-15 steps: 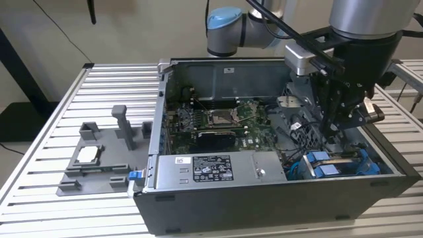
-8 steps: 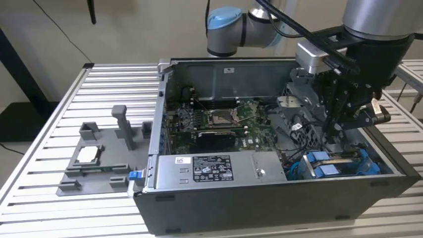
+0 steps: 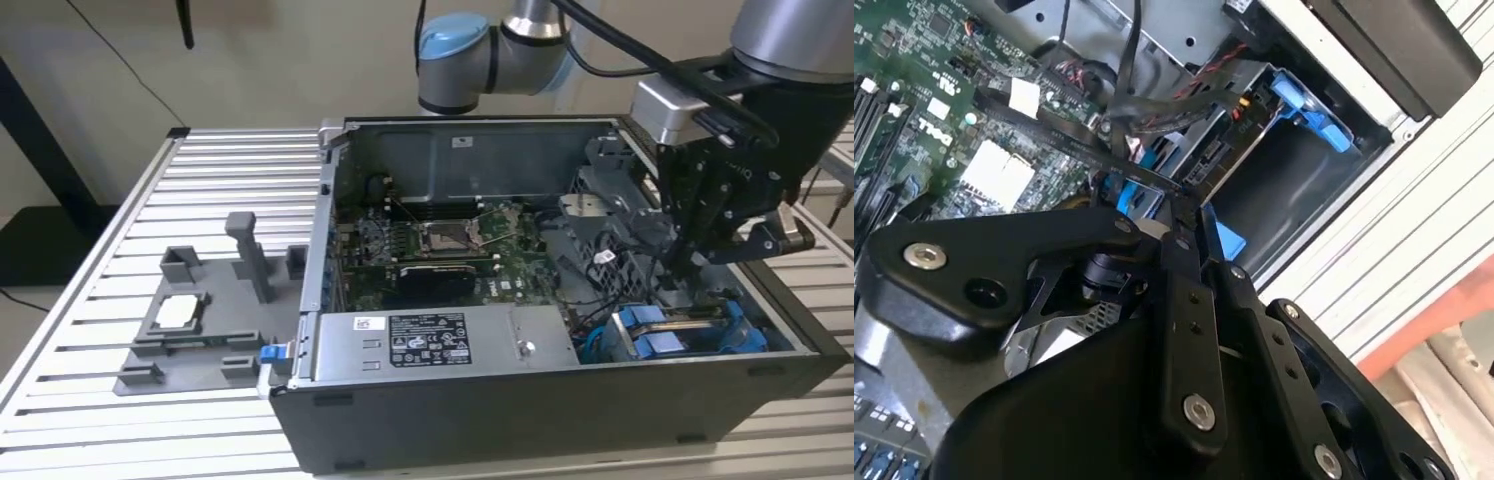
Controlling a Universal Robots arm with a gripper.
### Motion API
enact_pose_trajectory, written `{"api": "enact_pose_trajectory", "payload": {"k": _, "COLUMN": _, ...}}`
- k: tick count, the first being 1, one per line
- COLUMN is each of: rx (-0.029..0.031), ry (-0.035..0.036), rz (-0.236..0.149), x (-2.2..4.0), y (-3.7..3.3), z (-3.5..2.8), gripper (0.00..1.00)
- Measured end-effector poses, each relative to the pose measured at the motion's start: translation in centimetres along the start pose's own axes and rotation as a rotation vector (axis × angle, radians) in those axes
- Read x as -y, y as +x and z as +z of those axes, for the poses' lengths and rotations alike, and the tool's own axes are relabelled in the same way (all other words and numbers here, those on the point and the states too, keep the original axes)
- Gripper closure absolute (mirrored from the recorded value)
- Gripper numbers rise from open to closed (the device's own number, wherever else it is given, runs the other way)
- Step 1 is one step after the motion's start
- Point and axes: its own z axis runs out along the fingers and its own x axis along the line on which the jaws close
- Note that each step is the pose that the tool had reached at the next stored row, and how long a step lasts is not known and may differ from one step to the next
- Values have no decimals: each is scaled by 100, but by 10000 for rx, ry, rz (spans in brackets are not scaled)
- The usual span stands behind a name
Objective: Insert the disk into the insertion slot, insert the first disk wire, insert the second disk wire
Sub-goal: 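Insert the second disk wire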
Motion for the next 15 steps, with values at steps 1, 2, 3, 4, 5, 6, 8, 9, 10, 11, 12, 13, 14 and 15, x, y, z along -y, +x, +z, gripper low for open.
{"api": "enact_pose_trajectory", "payload": {"k": 1, "rx": 1, "ry": -9, "rz": 0, "x": 4, "y": 2, "z": 2, "gripper": 84}}
{"api": "enact_pose_trajectory", "payload": {"k": 2, "rx": 7, "ry": -12, "rz": 1, "x": 7, "y": 4, "z": 5, "gripper": 84}}
{"api": "enact_pose_trajectory", "payload": {"k": 3, "rx": 46, "ry": -9, "rz": 10, "x": 7, "y": 5, "z": 7, "gripper": 84}}
{"api": "enact_pose_trajectory", "payload": {"k": 4, "rx": 142, "ry": 1, "rz": 25, "x": 7, "y": 5, "z": 9, "gripper": 84}}
{"api": "enact_pose_trajectory", "payload": {"k": 5, "rx": 267, "ry": 16, "rz": 40, "x": 8, "y": 6, "z": 12, "gripper": 84}}
{"api": "enact_pose_trajectory", "payload": {"k": 6, "rx": 344, "ry": 26, "rz": 49, "x": 10, "y": 10, "z": 15, "gripper": 84}}
{"api": "enact_pose_trajectory", "payload": {"k": 8, "rx": 353, "ry": 18, "rz": 59, "x": 17, "y": 30, "z": 18, "gripper": 84}}
{"api": "enact_pose_trajectory", "payload": {"k": 9, "rx": 353, "ry": 9, "rz": 65, "x": 21, "y": 42, "z": 19, "gripper": 84}}
{"api": "enact_pose_trajectory", "payload": {"k": 10, "rx": 354, "ry": -1, "rz": 71, "x": 25, "y": 55, "z": 21, "gripper": 84}}
{"api": "enact_pose_trajectory", "payload": {"k": 11, "rx": 356, "ry": -10, "rz": 75, "x": 29, "y": 68, "z": 24, "gripper": 84}}
{"api": "enact_pose_trajectory", "payload": {"k": 12, "rx": 356, "ry": -18, "rz": 80, "x": 33, "y": 80, "z": 27, "gripper": 84}}
{"api": "enact_pose_trajectory", "payload": {"k": 13, "rx": 356, "ry": -25, "rz": 86, "x": 37, "y": 92, "z": 32, "gripper": 84}}
{"api": "enact_pose_trajectory", "payload": {"k": 14, "rx": 356, "ry": -30, "rz": 93, "x": 40, "y": 103, "z": 37, "gripper": 84}}
{"api": "enact_pose_trajectory", "payload": {"k": 15, "rx": 357, "ry": -36, "rz": 101, "x": 43, "y": 115, "z": 42, "gripper": 84}}
